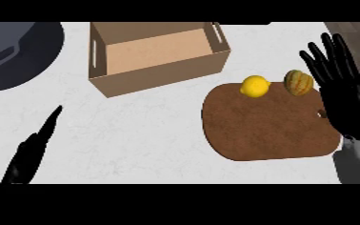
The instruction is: Pick the squash from the cutting board and place it in the cardboard box
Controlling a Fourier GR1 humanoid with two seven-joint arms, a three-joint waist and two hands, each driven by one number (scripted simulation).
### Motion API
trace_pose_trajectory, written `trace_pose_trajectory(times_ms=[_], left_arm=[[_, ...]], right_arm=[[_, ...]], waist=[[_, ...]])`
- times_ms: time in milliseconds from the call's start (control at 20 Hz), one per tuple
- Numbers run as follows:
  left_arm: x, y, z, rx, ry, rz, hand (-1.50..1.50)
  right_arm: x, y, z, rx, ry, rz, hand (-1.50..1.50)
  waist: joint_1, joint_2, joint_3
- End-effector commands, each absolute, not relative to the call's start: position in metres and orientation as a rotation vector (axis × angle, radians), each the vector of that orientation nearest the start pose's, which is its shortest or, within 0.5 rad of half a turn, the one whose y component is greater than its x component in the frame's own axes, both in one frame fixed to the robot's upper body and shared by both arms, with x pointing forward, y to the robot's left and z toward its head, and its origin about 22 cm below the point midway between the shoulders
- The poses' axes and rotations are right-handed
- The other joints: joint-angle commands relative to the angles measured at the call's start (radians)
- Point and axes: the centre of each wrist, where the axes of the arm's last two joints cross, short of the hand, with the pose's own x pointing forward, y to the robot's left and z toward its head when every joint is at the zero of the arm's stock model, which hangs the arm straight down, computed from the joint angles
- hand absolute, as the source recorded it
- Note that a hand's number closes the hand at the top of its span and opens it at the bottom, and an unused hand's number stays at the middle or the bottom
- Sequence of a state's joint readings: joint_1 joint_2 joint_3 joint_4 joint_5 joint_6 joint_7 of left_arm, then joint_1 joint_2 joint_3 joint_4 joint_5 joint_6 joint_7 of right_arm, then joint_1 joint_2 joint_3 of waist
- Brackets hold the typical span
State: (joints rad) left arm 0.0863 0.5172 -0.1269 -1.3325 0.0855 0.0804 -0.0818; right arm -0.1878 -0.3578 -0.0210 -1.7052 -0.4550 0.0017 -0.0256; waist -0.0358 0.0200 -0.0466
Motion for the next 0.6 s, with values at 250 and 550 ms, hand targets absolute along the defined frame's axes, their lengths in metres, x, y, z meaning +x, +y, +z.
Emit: trace_pose_trajectory(times_ms=[250, 550], left_arm=[[0.204, 0.363, 0.025, 0.477, -1.452, -0.277, 0.00], [0.222, 0.318, 0.021, 0.333, -1.496, -0.258, 0.00]], right_arm=[[0.310, -0.349, 0.058, 0.076, -1.343, -0.386, -1.50], [0.310, -0.404, 0.046, -0.292, -0.906, -0.406, -1.50]], waist=[[0.081, 0.027, 0.049], [0.092, 0.024, 0.047]])
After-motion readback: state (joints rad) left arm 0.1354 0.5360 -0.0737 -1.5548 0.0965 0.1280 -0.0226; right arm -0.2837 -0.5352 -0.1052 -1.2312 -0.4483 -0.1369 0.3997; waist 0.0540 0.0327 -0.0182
